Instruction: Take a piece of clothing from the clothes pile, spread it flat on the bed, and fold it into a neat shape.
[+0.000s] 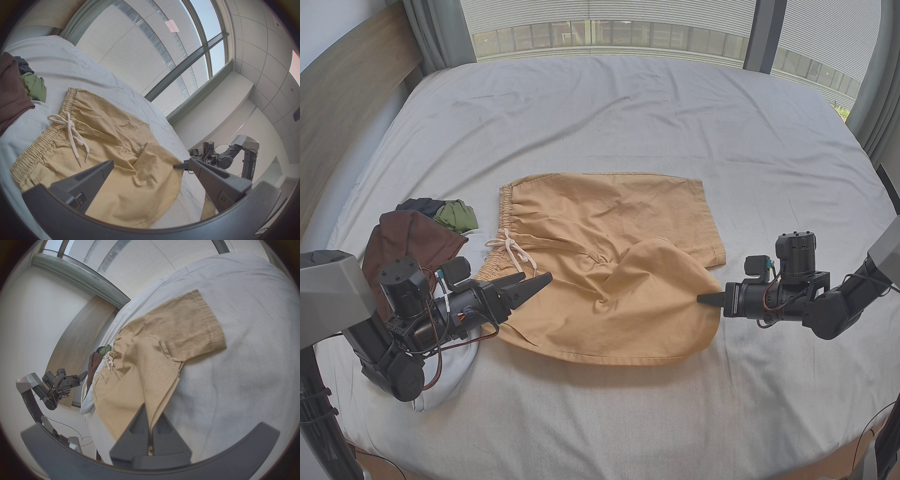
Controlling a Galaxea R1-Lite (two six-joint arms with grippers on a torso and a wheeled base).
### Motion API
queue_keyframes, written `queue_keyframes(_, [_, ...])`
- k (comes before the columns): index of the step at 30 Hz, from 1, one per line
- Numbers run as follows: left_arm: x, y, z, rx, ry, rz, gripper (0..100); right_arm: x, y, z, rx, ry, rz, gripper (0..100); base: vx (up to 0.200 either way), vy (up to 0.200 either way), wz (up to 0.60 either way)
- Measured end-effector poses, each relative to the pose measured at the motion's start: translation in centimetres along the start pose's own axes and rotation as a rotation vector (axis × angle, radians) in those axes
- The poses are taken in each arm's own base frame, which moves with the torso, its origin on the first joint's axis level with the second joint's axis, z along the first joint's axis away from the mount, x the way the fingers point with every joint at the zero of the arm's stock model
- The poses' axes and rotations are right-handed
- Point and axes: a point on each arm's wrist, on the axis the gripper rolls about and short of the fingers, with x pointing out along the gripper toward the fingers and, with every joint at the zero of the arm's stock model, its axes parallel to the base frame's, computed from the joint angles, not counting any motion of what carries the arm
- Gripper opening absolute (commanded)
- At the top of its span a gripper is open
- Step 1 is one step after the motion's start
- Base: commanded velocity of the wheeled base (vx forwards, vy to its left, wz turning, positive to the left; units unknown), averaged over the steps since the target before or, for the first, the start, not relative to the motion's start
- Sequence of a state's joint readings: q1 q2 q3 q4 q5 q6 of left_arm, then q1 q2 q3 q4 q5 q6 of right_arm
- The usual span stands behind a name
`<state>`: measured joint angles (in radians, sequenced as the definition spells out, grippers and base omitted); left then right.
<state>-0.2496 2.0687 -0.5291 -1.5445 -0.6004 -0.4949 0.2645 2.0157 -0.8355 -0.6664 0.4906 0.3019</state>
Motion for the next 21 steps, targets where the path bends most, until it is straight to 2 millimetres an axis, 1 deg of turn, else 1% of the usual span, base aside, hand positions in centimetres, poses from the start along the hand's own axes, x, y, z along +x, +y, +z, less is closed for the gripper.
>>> queue_keyframes(8, [0.0,0.0,0.0,-0.001,0.001,0.001,100,-0.8,-0.9,0.1,0.027,0.036,-0.044,0,0.0,0.0,0.0])
queue_keyframes(13, [0.0,0.0,0.0,-0.001,0.001,0.001,100,-1.1,-1.4,-0.3,0.055,0.077,-0.069,0,0.0,0.0,0.0])
queue_keyframes(21, [0.0,0.0,0.0,-0.001,0.001,0.001,100,-1.8,-1.9,-0.4,0.05,0.106,-0.093,0,0.0,0.0,0.0])
